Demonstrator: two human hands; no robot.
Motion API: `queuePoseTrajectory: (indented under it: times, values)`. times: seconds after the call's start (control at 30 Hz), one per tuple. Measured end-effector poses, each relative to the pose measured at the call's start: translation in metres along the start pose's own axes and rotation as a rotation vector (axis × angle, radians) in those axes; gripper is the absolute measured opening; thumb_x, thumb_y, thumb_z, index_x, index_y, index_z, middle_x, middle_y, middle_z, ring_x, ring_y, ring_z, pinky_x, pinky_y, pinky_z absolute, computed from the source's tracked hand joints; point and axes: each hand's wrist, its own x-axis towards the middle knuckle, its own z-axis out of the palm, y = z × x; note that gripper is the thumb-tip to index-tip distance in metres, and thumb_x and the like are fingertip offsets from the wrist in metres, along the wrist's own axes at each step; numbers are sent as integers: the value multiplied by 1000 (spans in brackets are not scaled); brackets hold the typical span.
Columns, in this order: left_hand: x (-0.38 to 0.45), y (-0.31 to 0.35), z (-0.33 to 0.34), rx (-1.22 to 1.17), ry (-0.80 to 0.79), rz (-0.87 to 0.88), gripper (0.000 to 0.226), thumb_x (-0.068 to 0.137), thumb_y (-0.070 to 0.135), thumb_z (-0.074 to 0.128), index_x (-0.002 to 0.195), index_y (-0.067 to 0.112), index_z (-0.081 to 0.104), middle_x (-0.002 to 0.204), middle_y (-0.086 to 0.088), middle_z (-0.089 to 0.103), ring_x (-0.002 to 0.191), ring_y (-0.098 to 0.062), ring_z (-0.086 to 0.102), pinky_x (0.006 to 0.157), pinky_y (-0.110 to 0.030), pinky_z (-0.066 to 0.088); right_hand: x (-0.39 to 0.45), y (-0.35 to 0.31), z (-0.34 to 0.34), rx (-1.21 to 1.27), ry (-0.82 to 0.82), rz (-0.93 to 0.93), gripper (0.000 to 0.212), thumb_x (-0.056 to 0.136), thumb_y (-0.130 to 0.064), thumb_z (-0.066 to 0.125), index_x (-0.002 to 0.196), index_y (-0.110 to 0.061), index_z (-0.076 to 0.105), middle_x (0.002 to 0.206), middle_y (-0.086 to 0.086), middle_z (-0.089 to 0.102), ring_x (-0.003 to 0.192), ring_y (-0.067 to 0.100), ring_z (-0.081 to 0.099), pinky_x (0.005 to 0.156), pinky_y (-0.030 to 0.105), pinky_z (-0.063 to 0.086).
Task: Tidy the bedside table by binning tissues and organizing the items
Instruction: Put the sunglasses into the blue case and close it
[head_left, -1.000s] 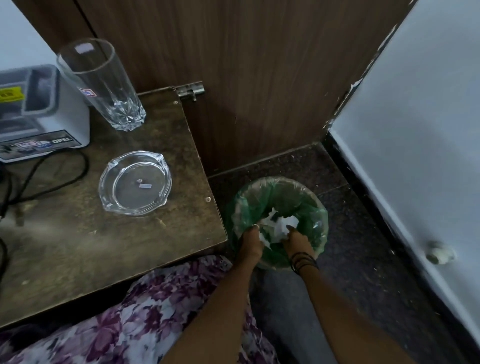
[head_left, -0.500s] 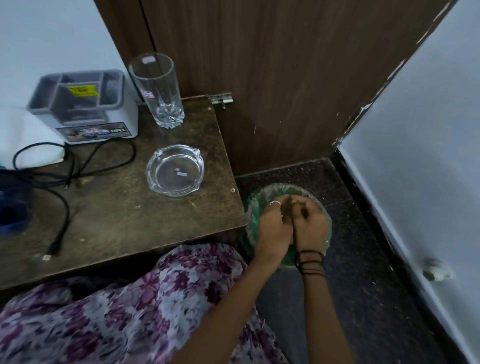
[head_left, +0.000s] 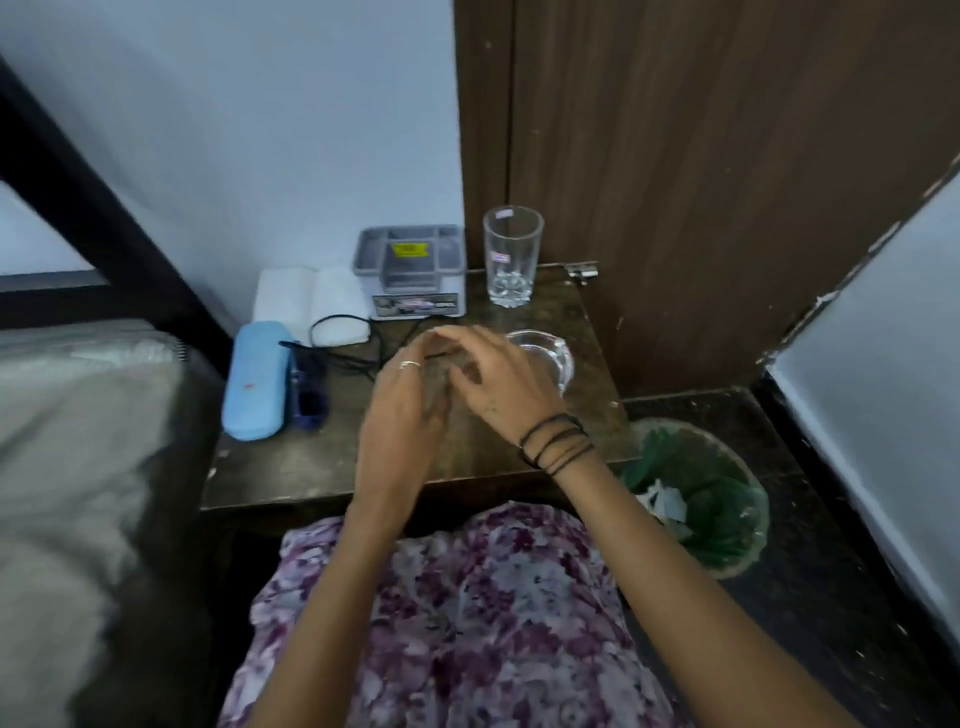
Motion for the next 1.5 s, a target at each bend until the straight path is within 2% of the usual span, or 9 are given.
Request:
queuePoseTrajectory:
  times: [0.3,0.47,0.57,0.7,0.87,0.97,1.13,1.3,1.5]
  values:
    - [-11,-117,-68,316,162,-298,62,86,14,60,142,4,34,151,-18,30,144,-33,19,119,-39,12,86,-63,84,-339,-355,-390,43,90,-17,45,133,-16,45,132,6,54,122,24,48,99,36,40]
    - [-16,-141,-73,164,181,-472,60,89,21,57,143,18,32,154,-13,21,143,-29,20,110,-46,30,120,-73,109,-468,-444,-493,41,93,-18,42,134,-17,41,132,5,53,120,24,46,94,39,41]
    - [-14,-149,-74,123,234,-460,57,87,23,58,139,26,35,150,-10,29,135,-28,33,99,-40,38,132,-74,121,-515,-482,-538,40,94,-19,41,134,-18,41,131,5,54,118,24,47,92,41,44]
    - [-9,-155,-83,39,313,-462,55,81,18,62,134,25,45,136,-3,43,107,-13,48,77,0,32,139,-72,131,-567,-519,-604,42,94,-22,44,136,-21,40,134,1,53,119,22,46,92,37,42]
    - [-9,-157,-112,17,362,-306,54,73,9,67,124,22,55,127,-5,51,110,-10,49,89,-11,36,137,-73,118,-518,-435,-681,49,92,-25,49,139,-17,37,139,3,48,119,23,45,92,35,37]
    - [-8,-146,-129,-30,332,-168,52,72,7,67,122,19,58,125,-7,53,115,-14,50,90,-5,38,129,-73,97,-421,-309,-716,52,86,-23,58,135,-12,44,138,7,51,115,27,51,89,38,41]
    - [-5,-114,-141,-218,191,14,51,67,14,63,116,27,59,124,-1,54,121,-13,50,96,-47,48,109,-66,46,-402,-153,-705,54,83,-41,50,130,-14,50,132,6,57,109,29,56,87,44,47]
    - [2,-88,-115,-375,-22,95,51,62,19,62,107,45,59,120,1,56,117,-10,50,96,-27,43,77,-44,-7,-457,-224,-636,60,80,-50,48,129,-15,50,123,5,60,109,28,53,90,43,43]
    - [-12,-89,-57,-397,-240,11,54,61,33,67,111,42,49,117,17,47,110,4,47,87,-26,47,23,4,-11,-531,-292,-494,60,75,-46,61,124,-12,54,113,8,62,99,29,56,79,39,48]
